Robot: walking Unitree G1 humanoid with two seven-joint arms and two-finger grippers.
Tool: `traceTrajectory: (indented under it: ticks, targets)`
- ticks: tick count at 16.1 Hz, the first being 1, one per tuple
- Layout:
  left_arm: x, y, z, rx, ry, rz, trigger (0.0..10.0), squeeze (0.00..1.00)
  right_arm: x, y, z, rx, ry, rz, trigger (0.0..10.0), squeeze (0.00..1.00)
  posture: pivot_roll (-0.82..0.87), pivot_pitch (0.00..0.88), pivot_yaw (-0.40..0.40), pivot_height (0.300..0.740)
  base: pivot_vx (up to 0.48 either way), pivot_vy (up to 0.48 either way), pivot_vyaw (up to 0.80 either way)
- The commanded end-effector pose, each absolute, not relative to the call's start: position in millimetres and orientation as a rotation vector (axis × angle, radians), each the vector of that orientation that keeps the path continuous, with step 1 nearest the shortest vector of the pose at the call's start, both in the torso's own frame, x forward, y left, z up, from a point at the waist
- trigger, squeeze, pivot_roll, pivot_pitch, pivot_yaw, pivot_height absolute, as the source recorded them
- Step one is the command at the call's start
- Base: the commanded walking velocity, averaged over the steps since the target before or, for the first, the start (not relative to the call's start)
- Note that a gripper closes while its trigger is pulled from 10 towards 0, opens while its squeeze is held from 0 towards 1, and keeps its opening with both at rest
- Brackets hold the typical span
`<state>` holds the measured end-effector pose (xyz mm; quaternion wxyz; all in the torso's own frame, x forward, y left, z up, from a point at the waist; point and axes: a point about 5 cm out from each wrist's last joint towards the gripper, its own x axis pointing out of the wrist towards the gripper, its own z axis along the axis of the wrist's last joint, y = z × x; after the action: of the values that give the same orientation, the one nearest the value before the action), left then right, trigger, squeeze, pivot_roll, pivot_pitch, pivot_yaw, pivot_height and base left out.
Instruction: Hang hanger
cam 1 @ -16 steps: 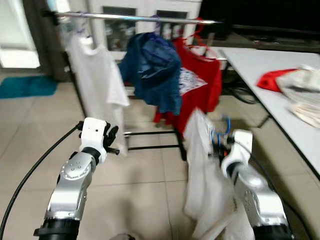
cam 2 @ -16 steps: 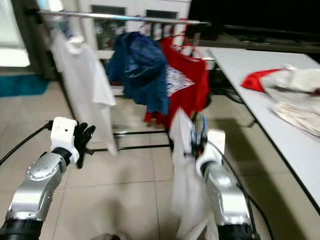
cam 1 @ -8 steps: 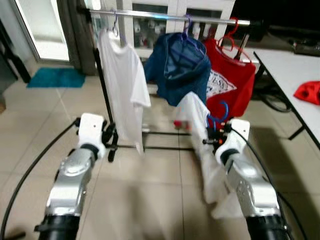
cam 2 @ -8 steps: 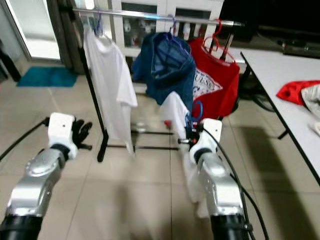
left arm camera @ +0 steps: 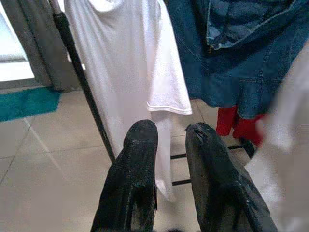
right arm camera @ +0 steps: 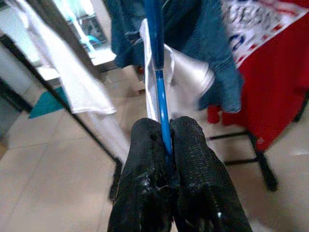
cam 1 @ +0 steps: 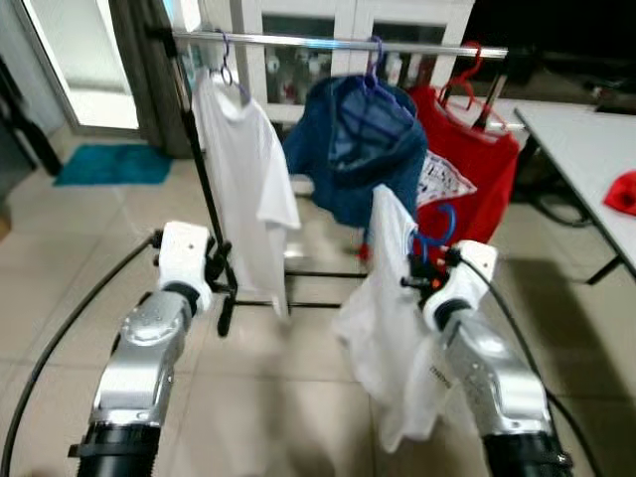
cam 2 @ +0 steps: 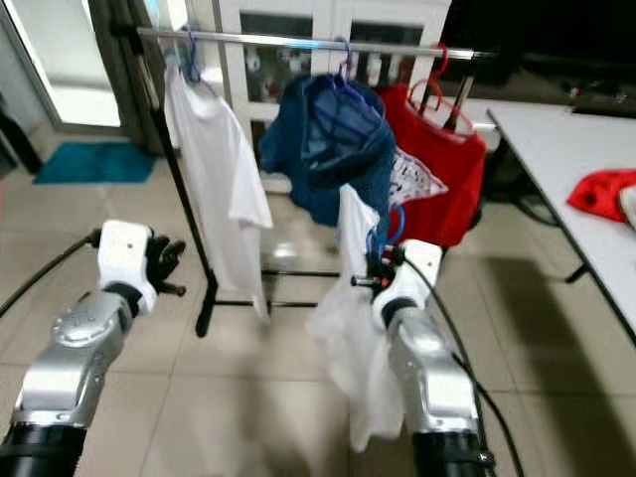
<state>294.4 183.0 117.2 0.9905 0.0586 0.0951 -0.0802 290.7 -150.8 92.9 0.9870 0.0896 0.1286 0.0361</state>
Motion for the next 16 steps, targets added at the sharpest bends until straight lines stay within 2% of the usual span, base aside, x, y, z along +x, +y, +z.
traceTrajectory:
  ticks: [1, 5, 14, 16]
  targets:
    - [294.1, 173.0, 117.2, 0.096, 0.19, -0.207, 10.0, 0.0, 289.7, -159.3, 99.0, 0.165, 0.233, 0.04, 10.0, 0.0, -0.05, 0.03, -0.01, 0.74, 0.0, 0.0, 0.0]
    - [297.5, 167.0, 123.1, 0.061, 0.151, -0.225, 10.0, 0.0, 289.7, -159.2, 103.2, 0.161, 0.202, 0.059, 10.0, 0.0, -0.04, 0.037, -0.003, 0.74, 0.261, 0.0, 0.0]
    - [291.5, 171.1, 119.8, 0.103, 0.174, -0.239, 10.0, 0.0, 291.6, -151.7, 98.8, 0.142, 0.211, 0.088, 10.0, 0.0, -0.03, 0.04, -0.011, 0.74, 0.363, 0.0, 0.0]
    - [288.8, 175.6, 118.0, 0.116, 0.181, -0.239, 10.0, 0.0, 292.3, -145.2, 100.6, 0.081, 0.211, 0.127, 10.0, 0.0, -0.03, 0.041, -0.017, 0.74, 0.375, 0.0, 0.0]
